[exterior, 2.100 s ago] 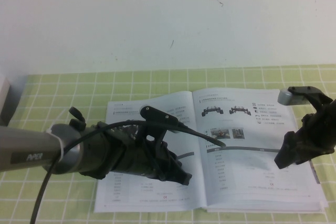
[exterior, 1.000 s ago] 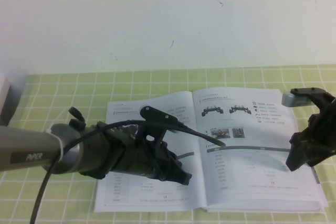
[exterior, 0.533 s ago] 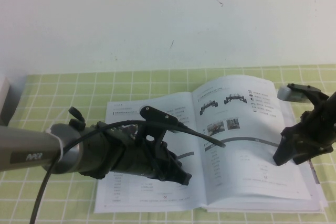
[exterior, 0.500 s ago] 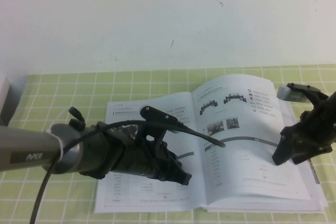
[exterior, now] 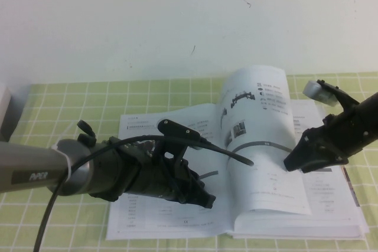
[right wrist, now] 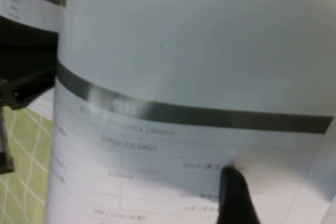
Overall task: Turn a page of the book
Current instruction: Open the closed book
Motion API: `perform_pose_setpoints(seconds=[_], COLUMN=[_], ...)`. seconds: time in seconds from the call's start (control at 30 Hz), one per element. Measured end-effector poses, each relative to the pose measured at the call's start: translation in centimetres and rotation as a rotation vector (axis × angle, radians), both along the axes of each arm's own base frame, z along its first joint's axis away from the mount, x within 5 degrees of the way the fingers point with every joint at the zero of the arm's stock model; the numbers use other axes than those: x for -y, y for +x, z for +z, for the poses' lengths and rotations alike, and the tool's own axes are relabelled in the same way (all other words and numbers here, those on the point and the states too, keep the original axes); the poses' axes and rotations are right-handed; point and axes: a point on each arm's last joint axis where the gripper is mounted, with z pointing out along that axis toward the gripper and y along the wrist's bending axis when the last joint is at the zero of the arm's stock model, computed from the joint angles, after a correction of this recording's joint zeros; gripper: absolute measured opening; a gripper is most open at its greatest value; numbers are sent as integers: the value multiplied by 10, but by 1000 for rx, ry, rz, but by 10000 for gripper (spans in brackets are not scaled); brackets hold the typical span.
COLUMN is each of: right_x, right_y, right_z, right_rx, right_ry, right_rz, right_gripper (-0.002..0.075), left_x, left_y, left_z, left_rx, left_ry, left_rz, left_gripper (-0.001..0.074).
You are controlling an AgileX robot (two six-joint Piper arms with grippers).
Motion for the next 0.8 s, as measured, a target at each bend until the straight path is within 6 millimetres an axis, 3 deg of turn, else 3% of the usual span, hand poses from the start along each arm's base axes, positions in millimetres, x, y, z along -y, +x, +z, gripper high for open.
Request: perform_pose_setpoints(seconds=[0.4,0.8], right_x=[-15,-21], right_y=[4,4], right_z=[16,21], right_rx=[88,101], right_ry=[242,309], right_rz=[21,29], right_gripper=[390,388], left_x=[0,-6], left_y=[0,5], left_z=[0,17], left_rx=[11,104], left_ry=[9,36], left_rz=[-8,37], left_gripper=[-4,-4])
